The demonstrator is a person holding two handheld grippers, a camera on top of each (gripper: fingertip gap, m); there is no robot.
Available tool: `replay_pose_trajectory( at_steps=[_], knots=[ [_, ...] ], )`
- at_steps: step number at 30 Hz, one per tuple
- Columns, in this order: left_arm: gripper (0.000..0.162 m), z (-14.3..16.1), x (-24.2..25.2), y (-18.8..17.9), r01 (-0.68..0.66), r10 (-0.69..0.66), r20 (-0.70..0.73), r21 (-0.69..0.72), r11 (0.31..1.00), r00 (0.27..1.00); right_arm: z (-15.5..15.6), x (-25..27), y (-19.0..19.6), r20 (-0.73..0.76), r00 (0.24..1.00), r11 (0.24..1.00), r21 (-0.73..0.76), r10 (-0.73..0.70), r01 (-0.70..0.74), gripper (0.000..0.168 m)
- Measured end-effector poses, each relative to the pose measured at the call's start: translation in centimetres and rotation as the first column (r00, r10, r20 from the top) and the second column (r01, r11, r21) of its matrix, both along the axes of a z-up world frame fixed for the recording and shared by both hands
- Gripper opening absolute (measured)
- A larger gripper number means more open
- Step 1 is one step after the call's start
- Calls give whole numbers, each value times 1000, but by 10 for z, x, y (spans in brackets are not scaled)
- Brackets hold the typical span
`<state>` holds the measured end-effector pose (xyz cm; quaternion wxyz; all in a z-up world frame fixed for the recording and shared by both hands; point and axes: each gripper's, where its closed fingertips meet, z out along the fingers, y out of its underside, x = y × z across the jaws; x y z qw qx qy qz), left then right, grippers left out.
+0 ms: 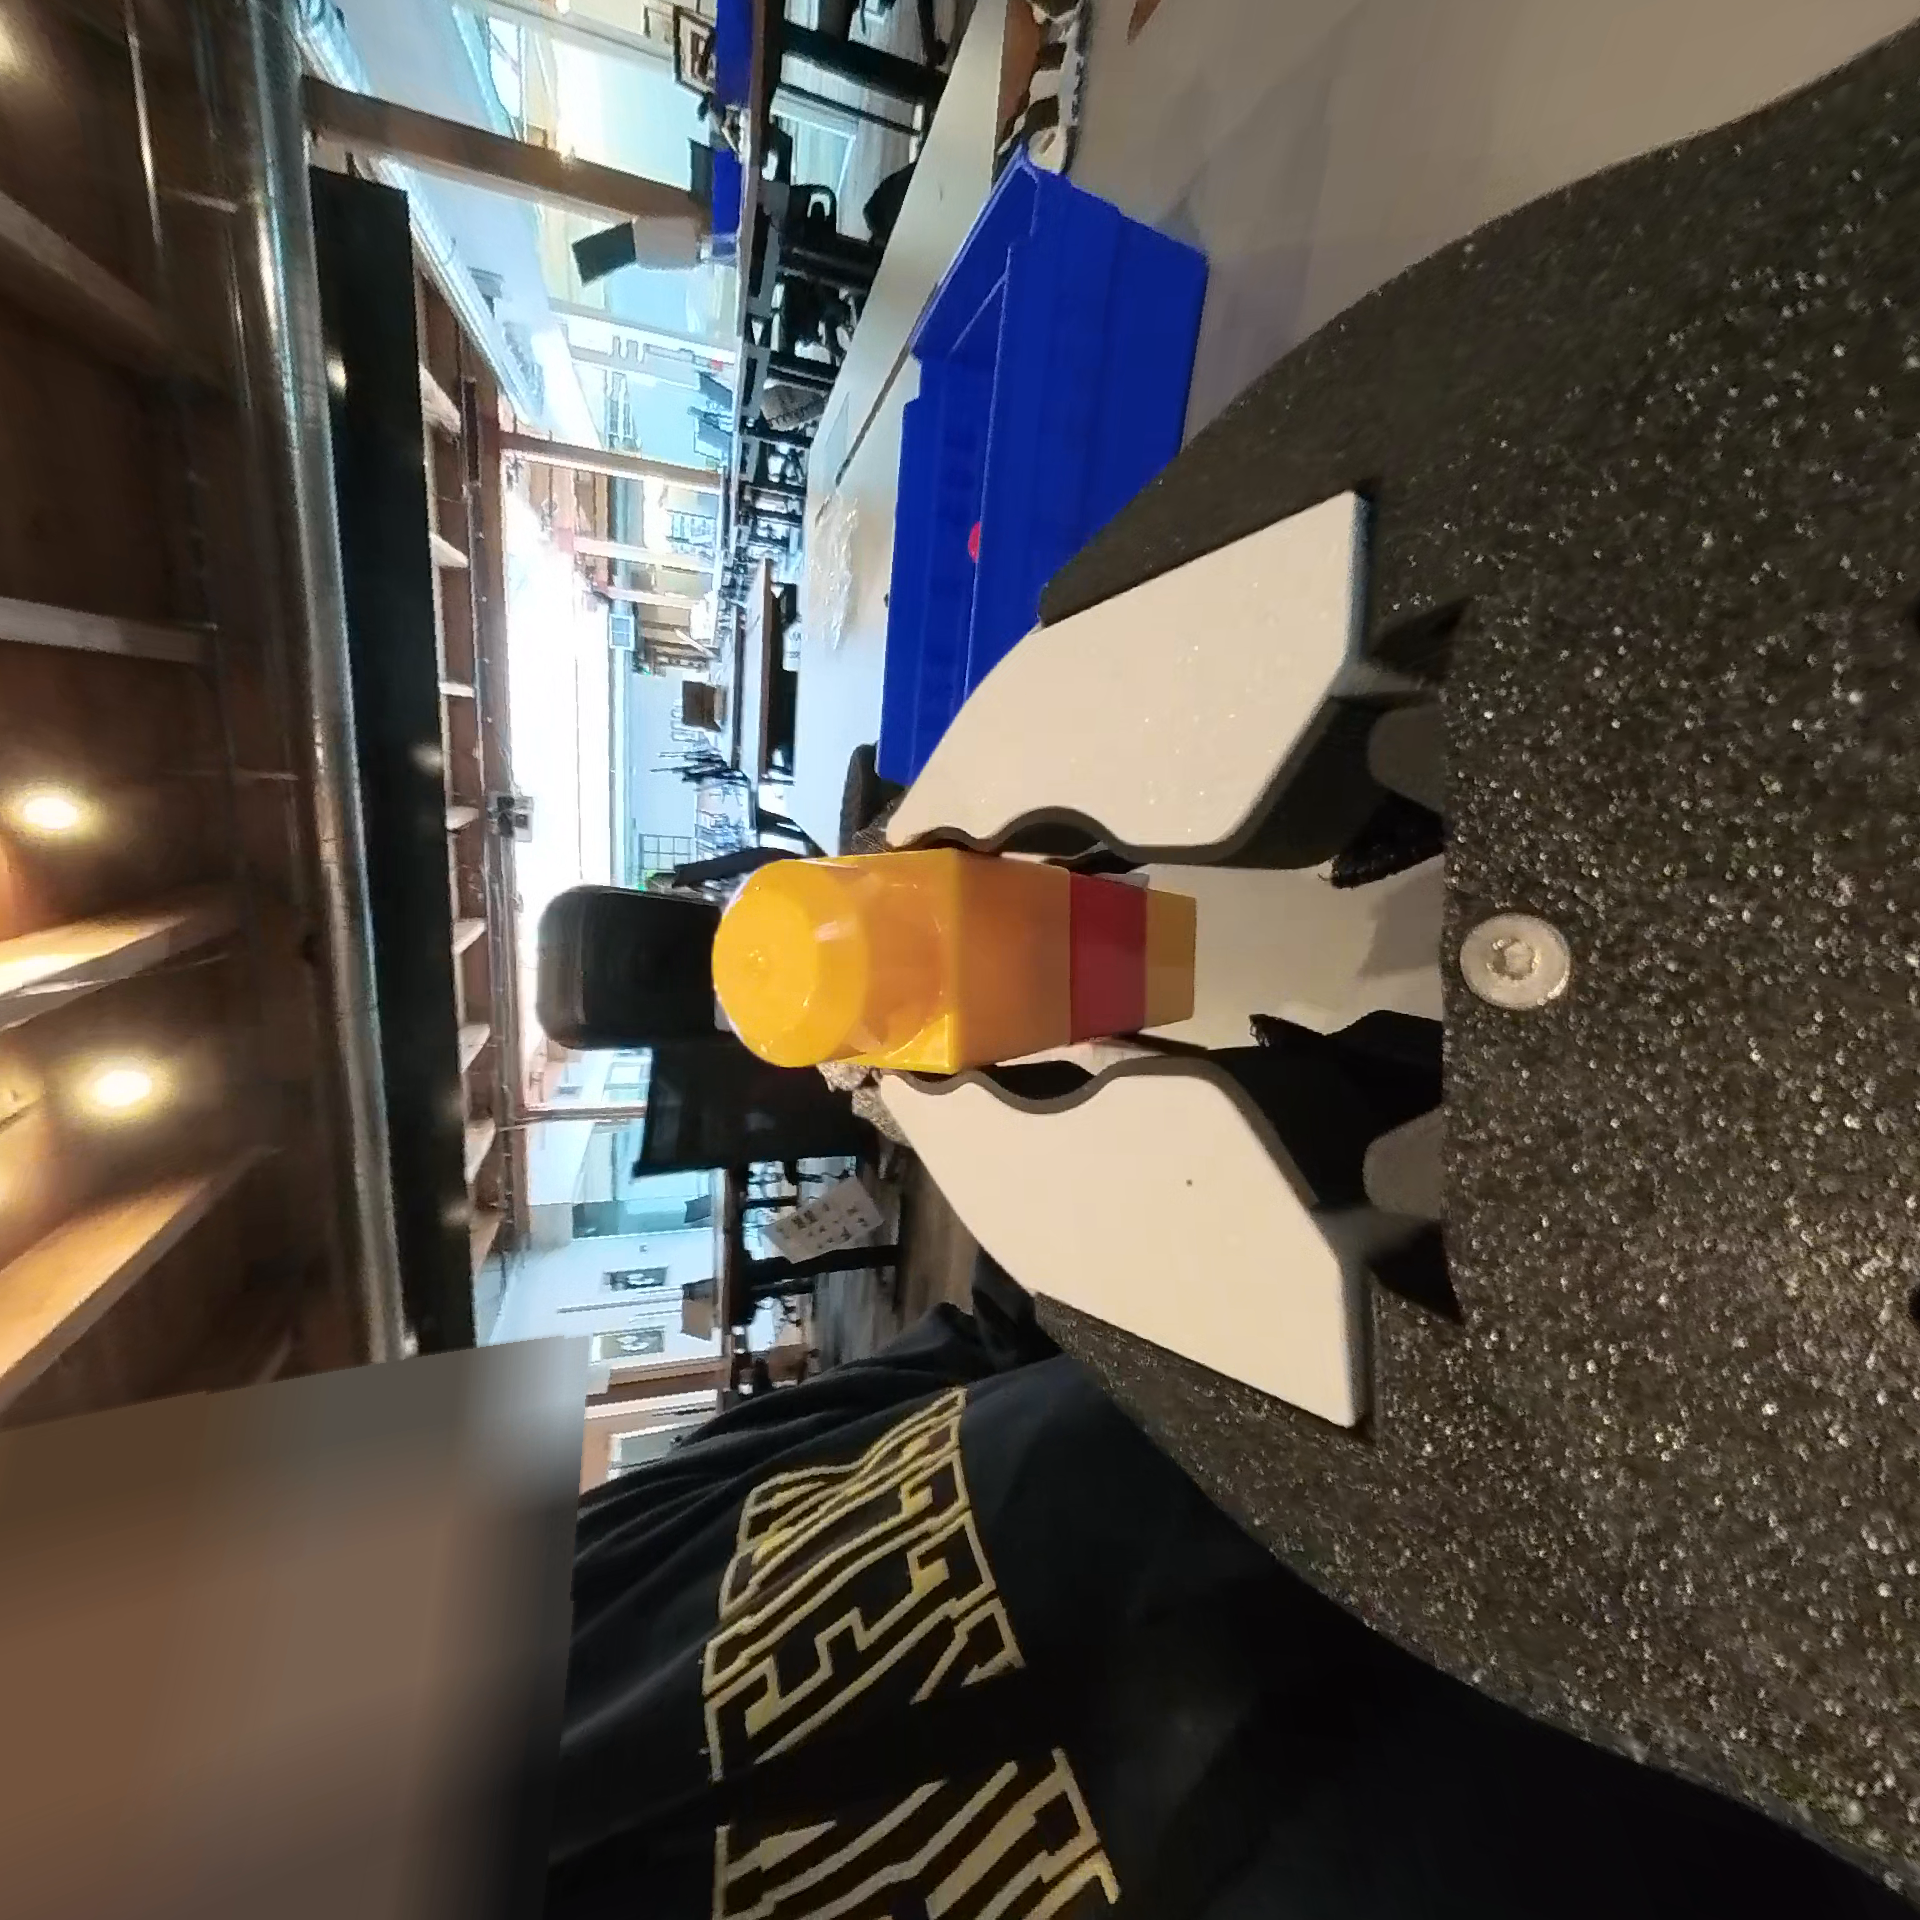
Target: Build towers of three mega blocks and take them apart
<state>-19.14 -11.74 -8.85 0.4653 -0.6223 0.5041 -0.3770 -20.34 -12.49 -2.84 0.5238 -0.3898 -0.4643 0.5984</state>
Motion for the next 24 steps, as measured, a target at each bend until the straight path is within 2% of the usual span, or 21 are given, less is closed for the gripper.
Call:
replay_pose_trajectory(
  at_steps=[4, 6, 8, 9, 11, 12, 14, 17, 18, 20, 21, 24],
  knots=[
    [41, -4, 2, -3, 15, -14, -50, 25, 1000, 999, -5, 6, -2, 124, 992, 999, 47, -14, 9, 40],
    [40, -9, 2, -2, 18, -13, -109, 44, 999, 994, -4, 12, 0, 211, 972, 992, 95, -100, 82, 66],
    [41, -15, 5, -4, 36, -23, -169, 78, 996, 985, -17, 17, 2, 377, 904, 973, 182, -202, 142, 79],
    [41, -16, 8, -6, 54, -37, -179, 91, 994, 983, -25, 20, 1, 457, 860, 967, 212, -225, 141, 75],
    [41, -15, 17, -8, 65, -42, -188, 119, 991, 981, -36, 26, -10, 559, 802, 969, 226, -211, 98, 38],
    [41, -14, 20, -8, 73, -46, -190, 135, 988, 981, -38, 31, -11, 579, 783, 967, 230, -226, 108, 38],
    [56, -9, 32, -15, 118, -101, -132, 129, 985, 986, -36, 46, -17, 605, 761, 967, 227, -235, 117, 38],
    [82, -2, 51, -23, 157, -158, -6, 116, 981, 987, -12, 90, -26, 604, 744, 956, 232, -286, 180, 37],
    [85, -2, 56, -23, 152, -157, 29, 115, 982, 987, 0, 112, -26, 608, 719, 941, 253, -335, 225, 37],
    [85, -5, 58, -17, 104, -116, 86, 135, 985, 990, 24, 163, -22, 626, 640, 895, 300, -446, 331, 37],
    [85, -6, 58, -12, 67, -84, 117, 145, 987, 990, 34, 190, -18, 641, 575, 859, 329, -508, 392, 36],
    [83, -16, 53, 6, -37, 10, 193, 139, 990, 981, 40, 270, 2, 730, 283, 739, 427, -622, 522, 36]
  ],
)
